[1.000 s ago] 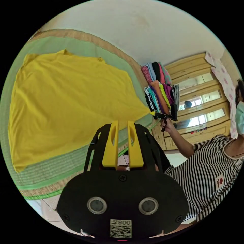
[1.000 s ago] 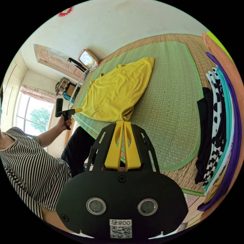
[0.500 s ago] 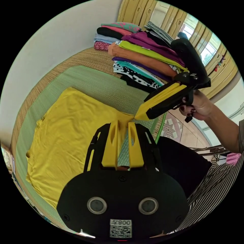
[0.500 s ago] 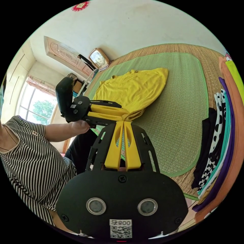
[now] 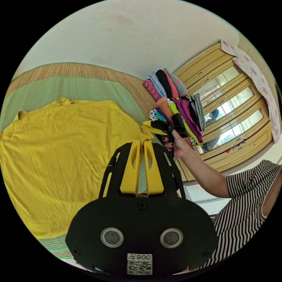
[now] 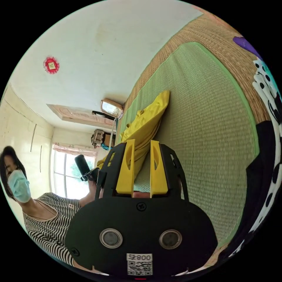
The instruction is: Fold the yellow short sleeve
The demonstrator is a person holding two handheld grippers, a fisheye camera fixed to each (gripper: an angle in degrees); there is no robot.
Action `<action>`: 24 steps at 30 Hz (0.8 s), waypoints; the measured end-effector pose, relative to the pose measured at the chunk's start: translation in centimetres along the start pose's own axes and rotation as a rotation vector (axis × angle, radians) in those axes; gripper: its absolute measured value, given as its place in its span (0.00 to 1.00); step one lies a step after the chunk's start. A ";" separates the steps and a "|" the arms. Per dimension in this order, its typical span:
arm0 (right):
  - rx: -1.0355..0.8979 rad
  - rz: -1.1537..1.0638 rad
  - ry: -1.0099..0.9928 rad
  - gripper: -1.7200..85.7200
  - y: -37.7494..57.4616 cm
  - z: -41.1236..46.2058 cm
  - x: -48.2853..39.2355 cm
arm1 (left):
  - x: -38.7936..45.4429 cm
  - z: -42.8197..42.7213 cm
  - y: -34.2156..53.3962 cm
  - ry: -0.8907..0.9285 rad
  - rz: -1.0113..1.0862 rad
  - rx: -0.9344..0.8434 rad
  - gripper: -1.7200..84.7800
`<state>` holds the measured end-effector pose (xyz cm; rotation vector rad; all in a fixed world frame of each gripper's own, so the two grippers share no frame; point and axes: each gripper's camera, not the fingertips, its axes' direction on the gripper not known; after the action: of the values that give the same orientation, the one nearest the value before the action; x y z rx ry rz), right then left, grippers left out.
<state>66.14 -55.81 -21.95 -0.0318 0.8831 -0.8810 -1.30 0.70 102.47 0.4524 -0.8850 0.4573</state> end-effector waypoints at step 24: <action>-0.103 0.174 0.137 0.04 -15.5 12.4 -1.1 | -3.7 0.0 3.0 0.114 0.070 -0.055 0.04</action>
<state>64.08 -69.20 -7.47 0.0165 1.0428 -0.6804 -5.02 2.43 99.98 0.3430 -0.8033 0.5169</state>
